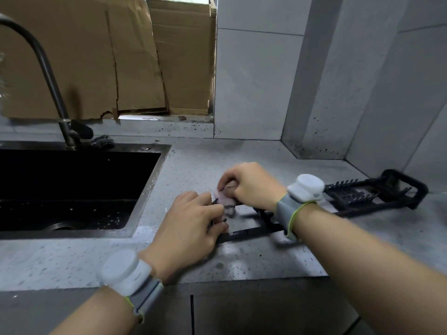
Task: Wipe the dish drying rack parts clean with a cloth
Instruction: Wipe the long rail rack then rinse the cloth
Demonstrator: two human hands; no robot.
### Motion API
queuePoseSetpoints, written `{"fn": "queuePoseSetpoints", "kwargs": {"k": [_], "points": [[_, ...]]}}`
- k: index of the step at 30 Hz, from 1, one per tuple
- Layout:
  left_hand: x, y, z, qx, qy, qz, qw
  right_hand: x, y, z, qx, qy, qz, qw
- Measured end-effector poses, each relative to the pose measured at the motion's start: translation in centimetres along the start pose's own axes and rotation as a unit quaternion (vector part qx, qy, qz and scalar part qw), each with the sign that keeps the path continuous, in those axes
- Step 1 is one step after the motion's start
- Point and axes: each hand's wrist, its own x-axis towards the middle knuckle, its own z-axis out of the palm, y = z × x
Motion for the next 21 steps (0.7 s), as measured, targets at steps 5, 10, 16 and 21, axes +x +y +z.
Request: {"fn": "queuePoseSetpoints", "kwargs": {"k": [5,10,16,21], "points": [[0.0,-0.2,0.2,-0.002,0.002,0.002,1.000,0.1,-0.2,2.2,0.051,0.003,0.001,0.999],[0.0,0.0,0.1,-0.007,0.001,-0.001,1.000,0.5,0.2,2.4,-0.042,-0.057,-0.041,0.997],[0.0,-0.1,-0.1,-0.005,-0.008,-0.006,1.000,-0.4,1.7,-0.3,-0.187,-0.094,-0.019,0.978],[0.0,0.1,0.1,-0.005,-0.009,-0.009,1.000,0.2,0.3,0.1,-0.207,-0.072,-0.038,0.975]]}}
